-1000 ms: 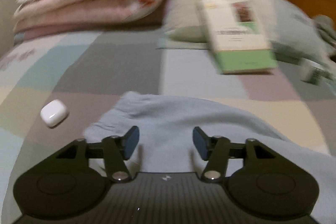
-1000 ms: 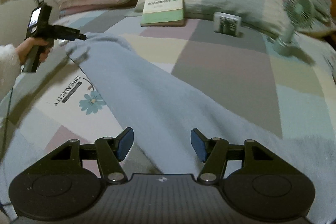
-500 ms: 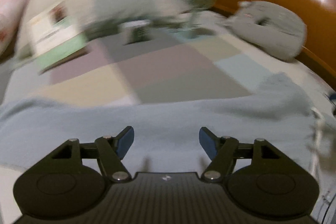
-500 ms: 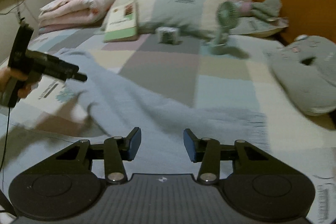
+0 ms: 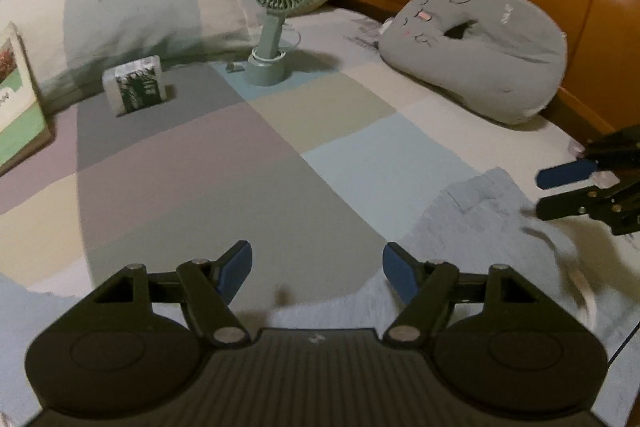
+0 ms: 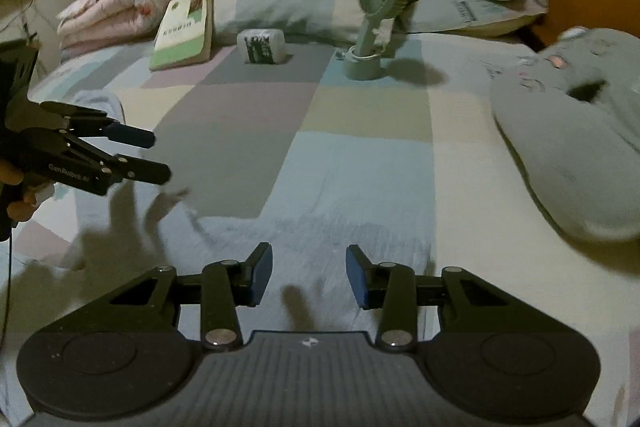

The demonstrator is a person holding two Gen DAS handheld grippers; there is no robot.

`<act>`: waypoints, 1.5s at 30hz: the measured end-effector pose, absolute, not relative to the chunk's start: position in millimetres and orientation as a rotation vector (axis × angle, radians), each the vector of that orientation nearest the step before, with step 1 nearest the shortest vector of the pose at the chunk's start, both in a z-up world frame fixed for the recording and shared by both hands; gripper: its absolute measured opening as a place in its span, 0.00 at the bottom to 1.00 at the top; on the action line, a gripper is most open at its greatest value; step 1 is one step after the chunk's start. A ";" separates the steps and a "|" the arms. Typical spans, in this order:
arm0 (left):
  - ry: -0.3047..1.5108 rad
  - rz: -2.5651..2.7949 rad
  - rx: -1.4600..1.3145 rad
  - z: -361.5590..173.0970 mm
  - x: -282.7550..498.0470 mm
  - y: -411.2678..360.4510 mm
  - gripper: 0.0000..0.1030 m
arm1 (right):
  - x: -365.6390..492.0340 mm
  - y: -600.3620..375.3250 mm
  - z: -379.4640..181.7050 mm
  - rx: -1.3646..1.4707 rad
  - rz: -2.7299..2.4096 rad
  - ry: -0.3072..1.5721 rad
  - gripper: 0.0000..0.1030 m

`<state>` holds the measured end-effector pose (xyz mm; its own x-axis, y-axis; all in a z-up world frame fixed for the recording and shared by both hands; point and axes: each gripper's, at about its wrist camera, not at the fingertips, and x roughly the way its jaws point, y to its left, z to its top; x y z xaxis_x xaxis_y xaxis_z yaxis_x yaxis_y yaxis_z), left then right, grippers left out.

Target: Fold clothes

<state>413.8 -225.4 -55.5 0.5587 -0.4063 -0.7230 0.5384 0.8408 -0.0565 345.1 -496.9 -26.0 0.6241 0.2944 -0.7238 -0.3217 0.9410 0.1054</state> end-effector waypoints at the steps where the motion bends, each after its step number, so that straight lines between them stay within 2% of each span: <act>1: 0.810 -0.548 0.193 -60.0 417.6 -230.1 0.71 | 355.1 -494.7 -27.5 -0.055 0.373 0.821 0.44; 8: 0.821 -0.540 0.296 -72.7 394.2 -225.0 0.71 | 417.2 -475.0 -46.8 -0.179 0.551 0.820 0.49; 14: 0.818 -0.567 0.271 -71.1 366.4 -201.0 0.71 | 462.0 -455.4 -78.6 -0.177 0.688 0.934 0.49; 21: 0.721 -0.636 0.235 -65.1 344.2 -194.3 0.76 | 448.9 -448.0 -88.1 -0.238 0.791 1.053 0.50; 27: 0.684 -0.786 0.204 -85.1 327.6 -202.3 0.76 | 437.1 -434.8 -86.3 -0.328 0.776 1.070 0.49; 29: 0.693 -0.778 0.226 -87.5 328.4 -204.3 0.76 | 429.0 -427.9 -86.0 -0.366 0.763 1.039 0.44; 33: 0.692 -0.776 0.231 -85.7 328.4 -202.9 0.76 | 410.9 -419.6 -82.5 -0.415 0.760 0.993 0.16; 34: 0.687 -0.778 0.224 -83.7 328.1 -201.4 0.76 | 405.1 -416.3 -81.1 -0.454 0.761 0.978 0.12; 38: 0.666 -0.781 0.211 -77.1 325.9 -196.1 0.76 | 396.0 -411.9 -65.2 -0.549 0.712 0.899 0.10; 45: 0.654 -0.753 0.184 -72.5 330.7 -184.7 0.77 | 419.2 -436.1 -30.2 -0.506 0.456 0.742 0.10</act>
